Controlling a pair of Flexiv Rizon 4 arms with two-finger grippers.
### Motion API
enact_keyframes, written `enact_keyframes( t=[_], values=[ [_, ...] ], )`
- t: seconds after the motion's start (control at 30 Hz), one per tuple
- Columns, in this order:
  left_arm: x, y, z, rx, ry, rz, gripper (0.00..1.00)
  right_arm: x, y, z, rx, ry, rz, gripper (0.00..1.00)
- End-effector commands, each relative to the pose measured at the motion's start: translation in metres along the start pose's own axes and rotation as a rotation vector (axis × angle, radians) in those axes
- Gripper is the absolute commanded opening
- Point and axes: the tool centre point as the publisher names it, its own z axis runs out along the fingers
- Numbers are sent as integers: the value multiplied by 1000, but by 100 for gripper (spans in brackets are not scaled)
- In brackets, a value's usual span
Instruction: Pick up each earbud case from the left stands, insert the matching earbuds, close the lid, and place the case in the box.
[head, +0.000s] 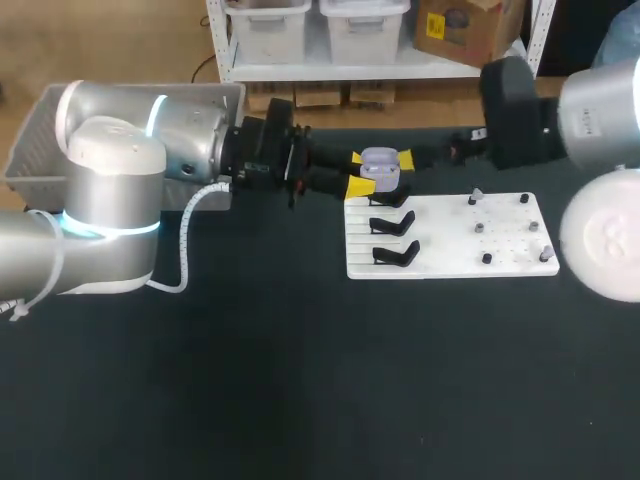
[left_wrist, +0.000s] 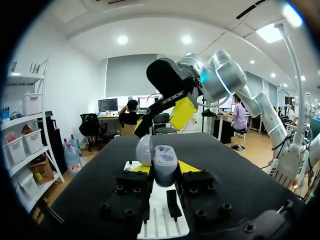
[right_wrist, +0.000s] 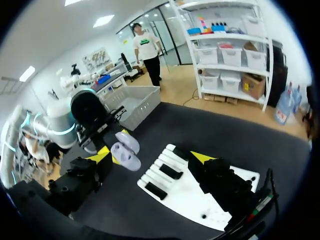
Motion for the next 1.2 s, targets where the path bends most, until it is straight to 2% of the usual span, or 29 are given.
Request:
enact_keyframes(
  t=[0.03,0.23,0.43,0.53,0.87,1.2],
  values=[
    [1,0,0,-1,-2,2,0,8,7,-46,332,87,-133,100],
    [1,-1,1,3,-10,4,0,29,-8,-76,447,226,-171,100],
    [-1,-3,4,18,-36,20,0,62,-28,-91,515,394,-159,100],
    [-1,-3,6,19,-39,22,0,79,-38,-95,524,460,-143,100],
    [-1,-3,8,13,-38,21,0,116,-71,-99,587,591,-86,100],
    [-1,-3,8,13,-38,21,0,140,-84,-78,599,680,-78,100]
  ],
)
